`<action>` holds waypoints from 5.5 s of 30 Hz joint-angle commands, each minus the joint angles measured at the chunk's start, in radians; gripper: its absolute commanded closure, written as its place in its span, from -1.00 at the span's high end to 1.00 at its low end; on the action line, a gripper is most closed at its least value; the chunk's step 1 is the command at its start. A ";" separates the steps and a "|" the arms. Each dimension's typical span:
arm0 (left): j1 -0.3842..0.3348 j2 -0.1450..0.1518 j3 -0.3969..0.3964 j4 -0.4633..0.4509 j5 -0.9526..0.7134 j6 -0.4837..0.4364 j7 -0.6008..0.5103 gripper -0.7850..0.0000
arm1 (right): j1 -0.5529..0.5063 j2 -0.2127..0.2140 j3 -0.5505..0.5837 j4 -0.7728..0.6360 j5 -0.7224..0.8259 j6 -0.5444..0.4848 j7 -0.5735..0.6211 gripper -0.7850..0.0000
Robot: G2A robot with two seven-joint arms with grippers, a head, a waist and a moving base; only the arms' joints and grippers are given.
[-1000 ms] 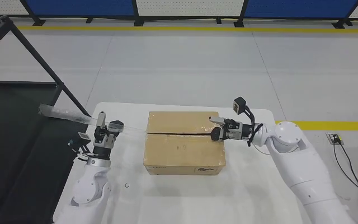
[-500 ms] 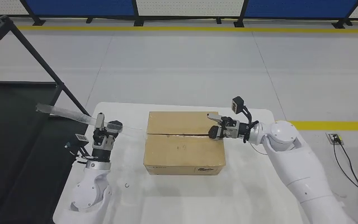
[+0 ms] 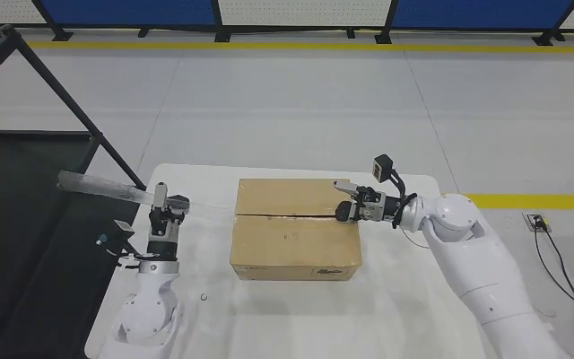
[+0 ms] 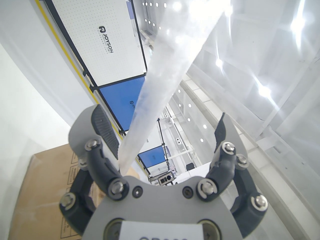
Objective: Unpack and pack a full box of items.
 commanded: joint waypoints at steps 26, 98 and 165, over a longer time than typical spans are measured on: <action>0.108 -0.026 -0.036 -0.036 0.145 0.043 0.160 1.00 | 0.032 -0.013 -0.025 0.040 0.007 -0.011 0.012 1.00; 0.132 -0.081 -0.084 -0.093 0.246 0.121 0.189 1.00 | 0.059 -0.045 -0.041 0.120 0.061 -0.011 0.015 1.00; -0.148 -0.094 -0.026 0.356 -0.292 0.227 -0.372 1.00 | 0.052 -0.042 -0.011 0.100 0.021 0.006 0.001 1.00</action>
